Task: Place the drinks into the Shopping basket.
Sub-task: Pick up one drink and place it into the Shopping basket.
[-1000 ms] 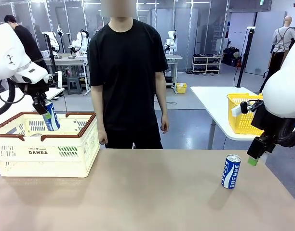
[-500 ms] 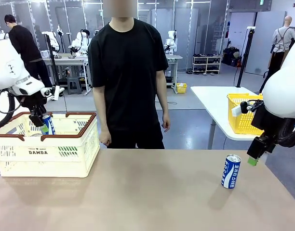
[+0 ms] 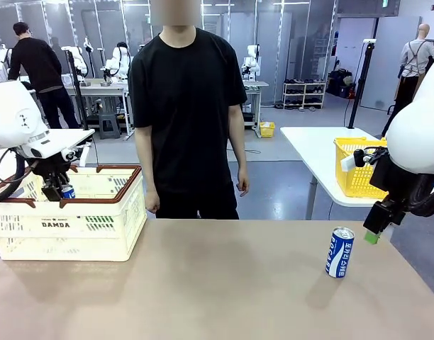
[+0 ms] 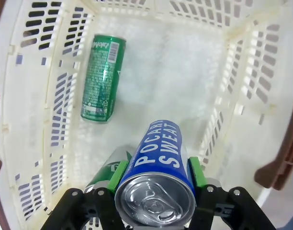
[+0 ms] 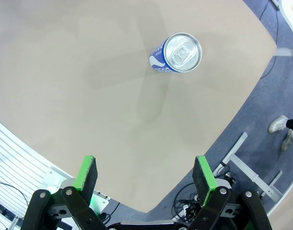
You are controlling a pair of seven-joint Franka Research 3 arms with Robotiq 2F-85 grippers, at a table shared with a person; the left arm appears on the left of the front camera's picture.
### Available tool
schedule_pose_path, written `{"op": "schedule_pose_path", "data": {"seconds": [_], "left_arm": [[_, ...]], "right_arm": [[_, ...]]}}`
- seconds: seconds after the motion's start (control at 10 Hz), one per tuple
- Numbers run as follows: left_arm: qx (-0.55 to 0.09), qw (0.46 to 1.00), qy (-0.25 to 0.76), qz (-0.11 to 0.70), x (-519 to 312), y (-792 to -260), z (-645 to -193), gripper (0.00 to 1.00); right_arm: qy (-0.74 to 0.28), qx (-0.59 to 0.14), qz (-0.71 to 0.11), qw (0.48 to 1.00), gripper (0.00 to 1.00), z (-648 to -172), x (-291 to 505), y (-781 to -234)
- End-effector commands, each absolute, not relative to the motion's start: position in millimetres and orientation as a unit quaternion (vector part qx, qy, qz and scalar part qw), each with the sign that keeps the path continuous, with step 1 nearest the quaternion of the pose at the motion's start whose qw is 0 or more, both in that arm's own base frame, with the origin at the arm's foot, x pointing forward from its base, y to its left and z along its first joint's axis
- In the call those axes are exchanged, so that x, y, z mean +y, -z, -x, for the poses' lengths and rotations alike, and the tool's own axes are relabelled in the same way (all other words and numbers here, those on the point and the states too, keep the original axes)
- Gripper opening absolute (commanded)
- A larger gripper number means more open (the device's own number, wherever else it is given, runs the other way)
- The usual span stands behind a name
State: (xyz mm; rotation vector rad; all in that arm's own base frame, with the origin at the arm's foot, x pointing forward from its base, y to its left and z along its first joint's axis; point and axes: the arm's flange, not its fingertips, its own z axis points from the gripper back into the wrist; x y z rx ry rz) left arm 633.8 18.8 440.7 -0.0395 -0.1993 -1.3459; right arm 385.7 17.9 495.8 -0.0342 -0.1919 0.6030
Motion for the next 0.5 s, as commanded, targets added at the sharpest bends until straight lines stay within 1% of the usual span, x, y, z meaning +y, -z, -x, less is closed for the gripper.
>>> {"op": "schedule_pose_path", "data": {"seconds": [0.0, 0.4], "left_arm": [[-0.096, 0.763, 0.639, 0.029, 27, -435, -638, 0.59], [-0.073, 0.751, 0.656, 0.023, 33, -418, -648, 0.59]], "right_arm": [[-0.297, -0.093, 0.018, 0.95, 1.0, -385, 16, -497], [-0.297, -0.093, 0.018, 0.95, 1.0, -385, 16, -497]]}}
